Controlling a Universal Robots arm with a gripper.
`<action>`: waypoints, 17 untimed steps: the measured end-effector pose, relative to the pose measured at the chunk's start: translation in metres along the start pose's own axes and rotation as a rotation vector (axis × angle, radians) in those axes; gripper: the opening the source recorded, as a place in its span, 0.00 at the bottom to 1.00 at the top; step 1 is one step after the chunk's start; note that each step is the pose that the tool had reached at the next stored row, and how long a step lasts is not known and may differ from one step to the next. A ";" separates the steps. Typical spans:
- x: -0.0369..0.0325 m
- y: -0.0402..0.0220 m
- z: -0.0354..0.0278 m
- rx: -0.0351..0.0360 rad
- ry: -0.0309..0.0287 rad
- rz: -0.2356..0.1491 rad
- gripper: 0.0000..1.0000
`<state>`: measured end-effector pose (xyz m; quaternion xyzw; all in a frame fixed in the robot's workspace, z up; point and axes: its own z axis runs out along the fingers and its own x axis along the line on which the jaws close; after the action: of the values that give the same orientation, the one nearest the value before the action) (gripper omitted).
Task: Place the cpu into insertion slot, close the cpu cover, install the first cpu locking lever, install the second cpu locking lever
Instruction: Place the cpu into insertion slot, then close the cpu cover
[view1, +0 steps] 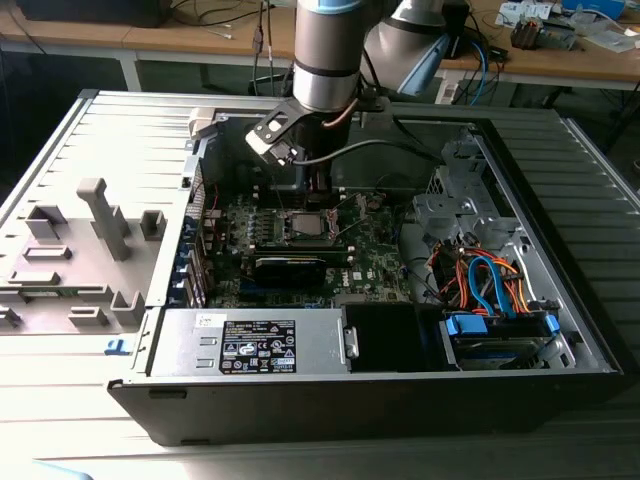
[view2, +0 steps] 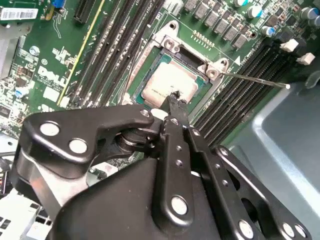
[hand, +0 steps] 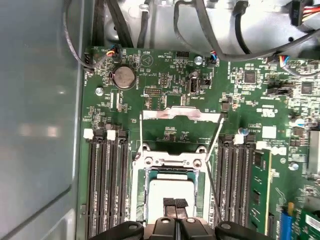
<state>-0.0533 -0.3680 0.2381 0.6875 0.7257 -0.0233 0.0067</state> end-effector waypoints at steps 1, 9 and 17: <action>-0.0002 -0.0001 -0.0053 -0.0001 0.0001 0.000 0.11; -0.0004 -0.0003 -0.0099 0.0000 0.0009 0.000 0.11; -0.0005 -0.0003 -0.0099 -0.0003 0.0021 -0.004 0.11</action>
<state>-0.0533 -0.3681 0.2480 0.6859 0.7273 -0.0225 0.0060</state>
